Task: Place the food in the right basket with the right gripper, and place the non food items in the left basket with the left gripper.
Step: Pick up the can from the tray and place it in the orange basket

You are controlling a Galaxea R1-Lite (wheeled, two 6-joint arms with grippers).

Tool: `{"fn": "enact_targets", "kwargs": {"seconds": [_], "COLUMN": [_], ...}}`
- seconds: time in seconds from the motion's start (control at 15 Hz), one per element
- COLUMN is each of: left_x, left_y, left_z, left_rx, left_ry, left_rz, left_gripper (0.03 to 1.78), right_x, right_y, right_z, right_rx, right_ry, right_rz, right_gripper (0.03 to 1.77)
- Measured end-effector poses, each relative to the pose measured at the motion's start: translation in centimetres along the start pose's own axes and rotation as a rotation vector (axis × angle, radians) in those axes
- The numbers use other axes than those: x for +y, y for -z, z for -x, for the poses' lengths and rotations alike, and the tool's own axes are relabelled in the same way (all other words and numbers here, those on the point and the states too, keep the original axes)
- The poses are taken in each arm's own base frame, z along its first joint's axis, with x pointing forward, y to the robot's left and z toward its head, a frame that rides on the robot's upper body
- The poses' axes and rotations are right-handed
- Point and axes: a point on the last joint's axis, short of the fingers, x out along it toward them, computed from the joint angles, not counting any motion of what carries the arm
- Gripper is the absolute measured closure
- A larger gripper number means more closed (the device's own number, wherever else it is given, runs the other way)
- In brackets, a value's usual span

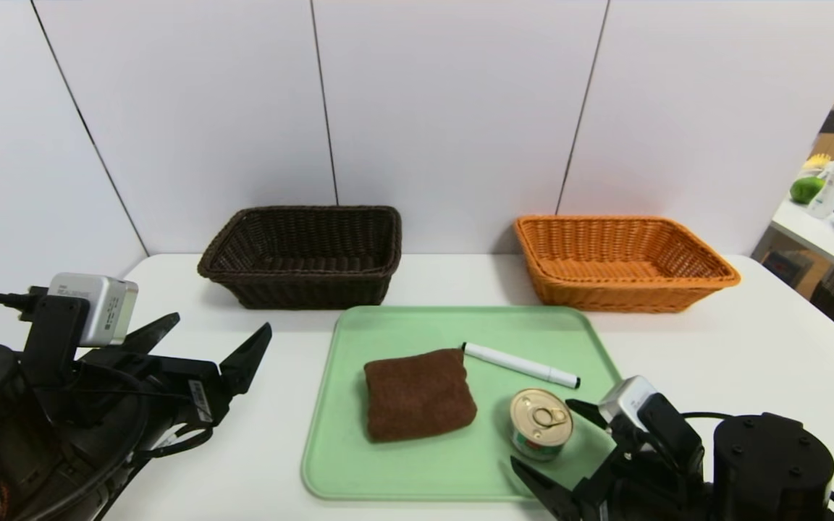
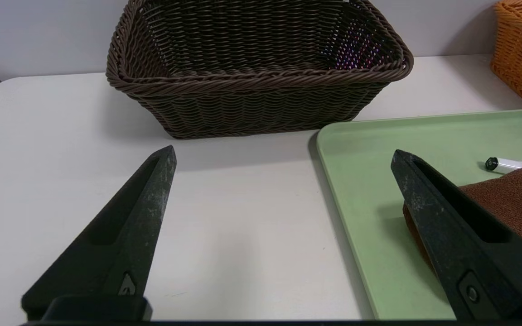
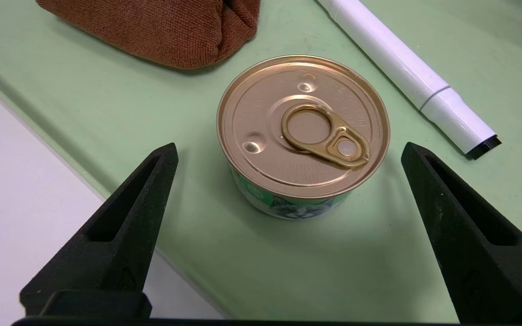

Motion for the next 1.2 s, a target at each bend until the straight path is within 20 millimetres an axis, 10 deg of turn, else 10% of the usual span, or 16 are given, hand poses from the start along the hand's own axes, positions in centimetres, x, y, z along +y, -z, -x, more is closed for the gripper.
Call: {"fn": "enact_targets", "kwargs": {"seconds": [0.87,1.2], "left_x": [0.1,0.1], "left_y": [0.4,0.5], "left_z": [0.2,0.2], "left_rx": [0.013,0.020], "left_ry": [0.003,0.004], "left_rz": [-0.003,-0.005], "left_gripper": [0.12,0.12], "right_x": [-1.9,-1.8], "right_y": [0.0,0.0], "right_z": [-2.9,-3.2], "right_rx": [-0.006,-0.003], "right_ry": [0.054,0.052], "right_rz": [0.025,0.038], "right_gripper": [0.10,0.75]}}
